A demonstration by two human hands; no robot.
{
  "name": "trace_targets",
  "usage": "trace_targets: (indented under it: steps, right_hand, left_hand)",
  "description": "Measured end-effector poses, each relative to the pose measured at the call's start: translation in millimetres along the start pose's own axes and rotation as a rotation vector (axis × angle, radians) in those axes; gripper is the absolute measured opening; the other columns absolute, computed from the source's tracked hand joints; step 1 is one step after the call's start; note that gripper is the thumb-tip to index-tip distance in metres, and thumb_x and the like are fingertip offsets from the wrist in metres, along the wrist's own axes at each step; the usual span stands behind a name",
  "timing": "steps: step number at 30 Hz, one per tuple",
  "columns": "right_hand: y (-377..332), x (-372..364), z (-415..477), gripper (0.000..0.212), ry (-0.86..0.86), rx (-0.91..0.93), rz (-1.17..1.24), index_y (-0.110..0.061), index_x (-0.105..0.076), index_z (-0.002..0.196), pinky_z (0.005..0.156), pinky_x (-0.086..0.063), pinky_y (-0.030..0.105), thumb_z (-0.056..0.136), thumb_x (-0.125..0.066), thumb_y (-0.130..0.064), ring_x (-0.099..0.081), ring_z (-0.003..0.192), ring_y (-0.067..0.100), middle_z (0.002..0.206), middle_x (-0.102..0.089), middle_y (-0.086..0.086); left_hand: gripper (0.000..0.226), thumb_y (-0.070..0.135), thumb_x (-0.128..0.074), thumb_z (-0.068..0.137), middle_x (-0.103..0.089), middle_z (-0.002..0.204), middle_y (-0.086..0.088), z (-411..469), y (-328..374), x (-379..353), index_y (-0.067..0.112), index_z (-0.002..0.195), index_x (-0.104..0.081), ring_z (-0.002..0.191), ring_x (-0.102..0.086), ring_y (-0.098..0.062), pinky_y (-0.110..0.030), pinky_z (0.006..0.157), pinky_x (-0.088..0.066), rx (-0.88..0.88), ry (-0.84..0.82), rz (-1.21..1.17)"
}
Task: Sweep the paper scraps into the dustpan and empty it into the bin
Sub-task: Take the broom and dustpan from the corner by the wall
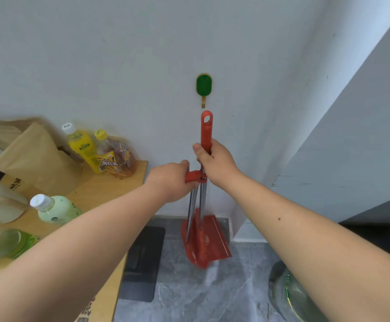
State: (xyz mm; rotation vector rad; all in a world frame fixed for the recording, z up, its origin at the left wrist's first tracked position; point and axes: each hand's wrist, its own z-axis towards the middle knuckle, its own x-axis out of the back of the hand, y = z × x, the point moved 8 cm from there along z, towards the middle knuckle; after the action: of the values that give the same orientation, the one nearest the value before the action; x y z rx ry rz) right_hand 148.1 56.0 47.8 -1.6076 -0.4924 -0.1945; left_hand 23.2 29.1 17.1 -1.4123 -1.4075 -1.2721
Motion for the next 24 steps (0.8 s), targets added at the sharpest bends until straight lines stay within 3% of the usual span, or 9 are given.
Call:
trace_targets:
  steps: [4,9,12,16,20,24]
  right_hand:
    - [-22.2,-3.9,-26.2,0.027,0.02,0.017,0.023,-0.03,-0.049,0.075,0.065,-0.042,0.028,0.095,-0.055,-0.045,-0.054,0.066,0.01,0.073,-0.056,-0.008]
    - [-40.9,5.7,-62.8,0.031,0.124,-0.02,0.088,-0.027,-0.043,0.065,0.058,-0.036,0.029,0.093,-0.058,-0.03,-0.047,0.06,0.012,0.064,-0.049,-0.008]
    - [-50.1,13.7,-85.7,0.035,0.184,-0.046,0.143,-0.024,-0.04,0.061,0.054,-0.032,0.029,0.09,-0.059,-0.021,-0.042,0.055,0.013,0.06,-0.045,-0.007]
    - [-61.9,22.9,-113.8,0.037,0.238,-0.053,0.21,-0.022,-0.037,0.06,0.054,-0.032,0.03,0.091,-0.059,-0.018,-0.038,0.054,0.015,0.058,-0.041,-0.005]
    - [-76.1,32.9,-132.2,0.038,0.248,-0.035,0.232,-0.02,-0.036,0.06,0.052,-0.03,0.03,0.091,-0.059,-0.018,-0.035,0.051,0.015,0.056,-0.038,-0.005]
    - [-90.2,38.7,-145.7,0.039,0.221,-0.013,0.241,-0.02,-0.035,0.06,0.05,-0.03,0.029,0.091,-0.059,-0.018,-0.034,0.051,0.014,0.056,-0.037,-0.005]
  left_hand:
    - [0.048,0.068,-0.039,0.089,-0.058,0.073,0.008,-24.7,22.8,9.6,0.022,0.096,-0.05,0.066,-0.058,-0.017,-0.038,0.064,-0.054,-0.023,-0.041,-0.031]
    - [0.021,0.023,-0.042,0.097,-0.055,0.077,0.002,-51.9,49.5,17.1,0.012,0.104,-0.059,0.071,-0.058,-0.025,-0.038,0.061,-0.051,-0.076,-0.108,0.042]
    - [0.013,0.006,-0.045,0.092,-0.052,0.078,0.002,-79.6,65.1,22.2,0.015,0.085,-0.052,0.071,-0.055,-0.025,-0.038,0.059,-0.049,-0.067,-0.137,0.107]
    - [0.034,0.006,-0.047,0.09,-0.046,0.068,0.007,-111.2,75.3,37.2,0.025,0.065,-0.033,0.066,-0.053,-0.024,-0.034,0.055,-0.042,-0.01,-0.076,0.05]
    - [0.031,0.012,-0.047,0.09,-0.05,0.068,0.005,-138.2,82.6,55.0,0.025,0.064,-0.035,0.063,-0.051,-0.025,-0.034,0.054,-0.039,0.038,0.01,0.001]
    - [0.017,0.023,-0.046,0.092,-0.059,0.076,0.002,-160.1,89.6,72.7,0.026,0.075,-0.046,0.066,-0.054,-0.028,-0.034,0.055,-0.042,0.067,0.061,-0.041]
